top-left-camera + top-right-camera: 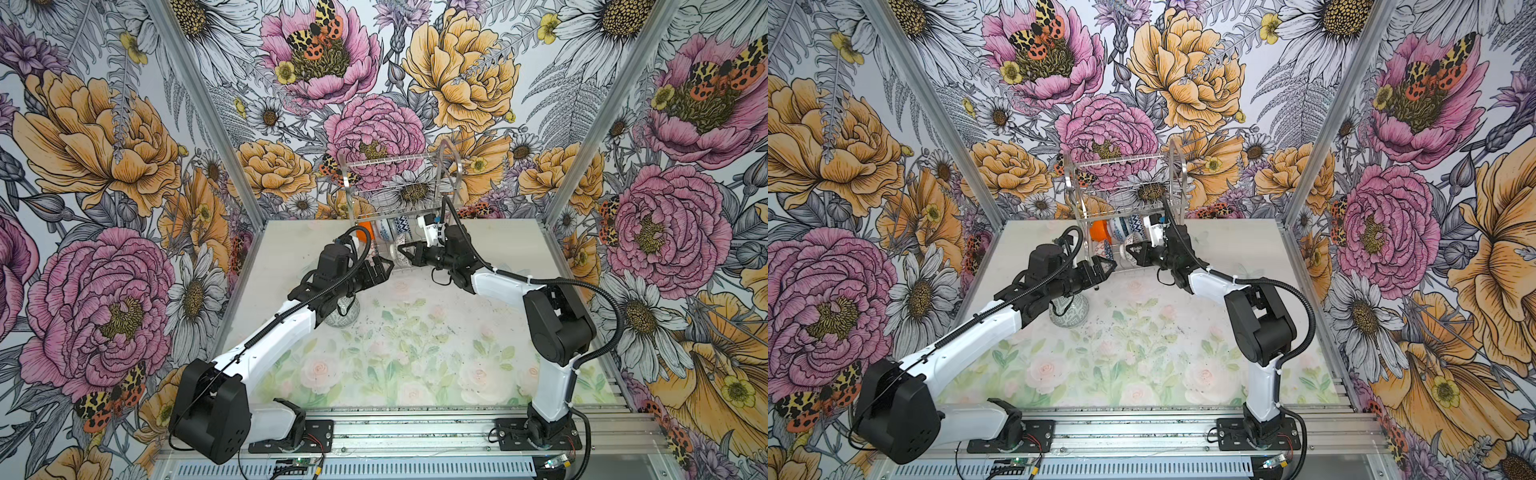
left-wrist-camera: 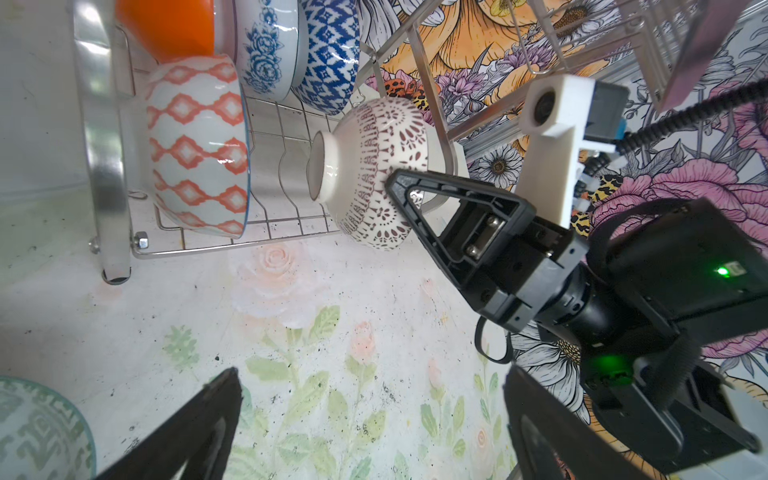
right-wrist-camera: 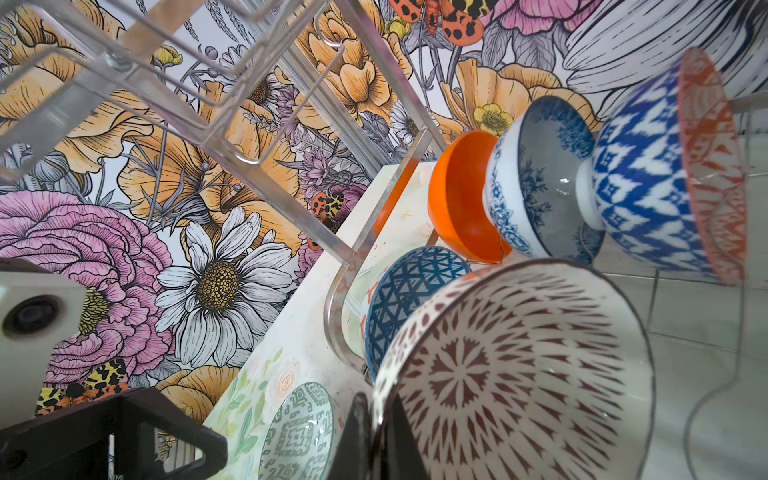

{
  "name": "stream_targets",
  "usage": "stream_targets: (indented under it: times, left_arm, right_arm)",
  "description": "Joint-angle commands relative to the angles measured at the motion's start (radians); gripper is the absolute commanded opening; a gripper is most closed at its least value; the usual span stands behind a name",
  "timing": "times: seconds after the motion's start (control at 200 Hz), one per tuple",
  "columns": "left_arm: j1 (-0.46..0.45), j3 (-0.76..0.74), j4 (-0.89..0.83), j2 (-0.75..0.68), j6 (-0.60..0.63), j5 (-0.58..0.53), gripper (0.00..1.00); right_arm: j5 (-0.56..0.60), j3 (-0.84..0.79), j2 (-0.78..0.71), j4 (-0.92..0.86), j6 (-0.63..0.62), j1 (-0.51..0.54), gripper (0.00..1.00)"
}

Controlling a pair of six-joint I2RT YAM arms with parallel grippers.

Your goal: Load the bowls into the dish rack

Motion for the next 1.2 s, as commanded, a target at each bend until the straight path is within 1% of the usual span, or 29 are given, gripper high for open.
stream_targets:
  times: [0.0,0.2,0.355,0.636,0.776,0.856,1.011,1.196]
  left_arm:
    - [0.01,-0.01,0.017,-0.015,0.035,-0.012,0.99]
    - [0.033,-0.007,0.015,-0.01,0.019,0.015,0.99]
    - [0.051,-0.01,0.008,-0.02,0.018,0.008,0.99]
    - [0.07,-0.008,0.016,0.024,0.005,0.033,0.99]
    - [0.071,-0.008,0.018,0.036,0.001,0.039,0.99]
    - [0.071,-0.007,0.017,0.039,-0.001,0.042,0.99]
    - [0.071,-0.008,0.017,0.031,0.0,0.036,0.99]
    - [0.075,-0.007,0.017,0.029,-0.003,0.043,0.99]
  right_arm:
    - [-0.036,0.046,0.027,0.118,0.006,0.004,0.0]
    - [-0.068,0.062,0.069,0.185,0.038,0.004,0.0]
    - [-0.096,0.095,0.113,0.213,0.065,0.005,0.0]
    - [-0.135,0.144,0.171,0.254,0.106,0.001,0.0]
    - [-0.172,0.166,0.203,0.29,0.146,0.001,0.0]
    - [-0.173,0.175,0.222,0.293,0.156,-0.002,0.0]
    - [-0.192,0.189,0.261,0.361,0.223,-0.011,0.0]
    - [-0.199,0.196,0.279,0.378,0.249,-0.017,0.0]
